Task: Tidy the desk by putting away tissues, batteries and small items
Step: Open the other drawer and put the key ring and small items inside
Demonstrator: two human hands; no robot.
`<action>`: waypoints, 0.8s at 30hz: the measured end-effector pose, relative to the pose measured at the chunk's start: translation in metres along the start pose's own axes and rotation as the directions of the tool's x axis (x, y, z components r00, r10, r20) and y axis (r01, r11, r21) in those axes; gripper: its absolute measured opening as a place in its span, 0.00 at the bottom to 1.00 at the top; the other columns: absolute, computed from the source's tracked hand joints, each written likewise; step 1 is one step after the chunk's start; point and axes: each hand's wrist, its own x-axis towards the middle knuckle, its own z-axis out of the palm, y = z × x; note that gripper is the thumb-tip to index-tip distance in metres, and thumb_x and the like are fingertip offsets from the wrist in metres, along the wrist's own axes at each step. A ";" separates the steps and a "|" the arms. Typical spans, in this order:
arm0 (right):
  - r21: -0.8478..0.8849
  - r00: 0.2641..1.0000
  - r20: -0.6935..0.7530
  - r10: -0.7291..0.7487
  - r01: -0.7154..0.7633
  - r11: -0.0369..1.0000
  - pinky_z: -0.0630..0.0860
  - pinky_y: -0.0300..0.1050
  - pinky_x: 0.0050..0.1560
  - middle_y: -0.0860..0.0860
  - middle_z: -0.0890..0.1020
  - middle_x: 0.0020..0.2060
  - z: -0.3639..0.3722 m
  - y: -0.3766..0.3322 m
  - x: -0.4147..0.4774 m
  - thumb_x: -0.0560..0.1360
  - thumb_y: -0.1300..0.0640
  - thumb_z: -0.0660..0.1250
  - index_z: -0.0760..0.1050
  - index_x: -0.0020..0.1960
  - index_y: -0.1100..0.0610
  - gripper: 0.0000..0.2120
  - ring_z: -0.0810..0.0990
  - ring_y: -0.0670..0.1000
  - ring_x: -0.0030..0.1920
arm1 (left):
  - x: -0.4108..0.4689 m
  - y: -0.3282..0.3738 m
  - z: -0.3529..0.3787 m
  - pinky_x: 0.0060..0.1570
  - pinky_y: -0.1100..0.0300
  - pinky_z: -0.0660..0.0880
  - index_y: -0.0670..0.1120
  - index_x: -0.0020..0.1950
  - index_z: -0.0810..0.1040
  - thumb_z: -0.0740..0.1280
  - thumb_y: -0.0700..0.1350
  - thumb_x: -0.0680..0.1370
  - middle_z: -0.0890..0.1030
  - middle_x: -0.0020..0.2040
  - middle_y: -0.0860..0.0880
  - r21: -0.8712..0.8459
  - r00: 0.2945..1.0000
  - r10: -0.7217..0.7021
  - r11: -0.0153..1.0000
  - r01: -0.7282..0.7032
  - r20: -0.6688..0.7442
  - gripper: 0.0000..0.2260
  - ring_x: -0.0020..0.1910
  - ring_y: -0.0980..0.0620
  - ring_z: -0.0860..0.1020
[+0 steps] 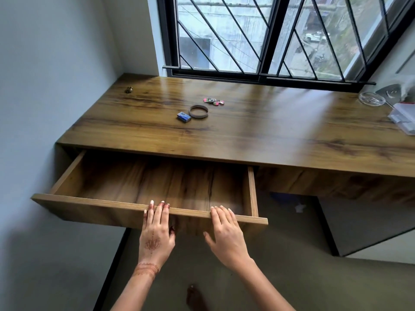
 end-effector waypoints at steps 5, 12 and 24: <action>0.005 1.000 0.013 0.000 0.000 1.000 0.67 0.51 0.63 0.52 0.81 0.55 -0.005 -0.009 -0.021 0.61 0.45 0.75 0.75 0.61 0.59 0.32 0.78 0.52 0.59 | -0.022 -0.003 -0.006 0.66 0.45 0.63 0.37 0.66 0.71 0.79 0.40 0.58 0.75 0.64 0.39 -0.010 1.000 0.020 1.000 -0.020 0.002 0.37 0.68 0.38 0.68; 0.075 0.996 0.060 0.063 -0.068 0.995 0.74 0.50 0.60 0.52 0.82 0.49 -0.017 -0.018 -0.024 0.63 0.45 0.74 0.76 0.56 0.59 0.26 0.80 0.52 0.53 | -0.029 -0.002 -0.015 0.62 0.43 0.66 0.36 0.59 0.76 0.78 0.38 0.58 0.80 0.57 0.37 -0.017 1.000 0.014 1.000 -0.014 -0.018 0.31 0.62 0.36 0.74; 0.134 0.984 0.143 0.102 -0.121 0.984 0.64 0.51 0.68 0.55 0.79 0.57 -0.028 -0.032 -0.044 0.71 0.46 0.67 0.72 0.63 0.61 0.26 0.75 0.55 0.61 | -0.053 -0.006 -0.024 0.62 0.44 0.66 0.37 0.58 0.77 0.76 0.38 0.62 0.80 0.56 0.38 0.003 0.999 0.021 1.000 -0.021 -0.035 0.26 0.60 0.38 0.76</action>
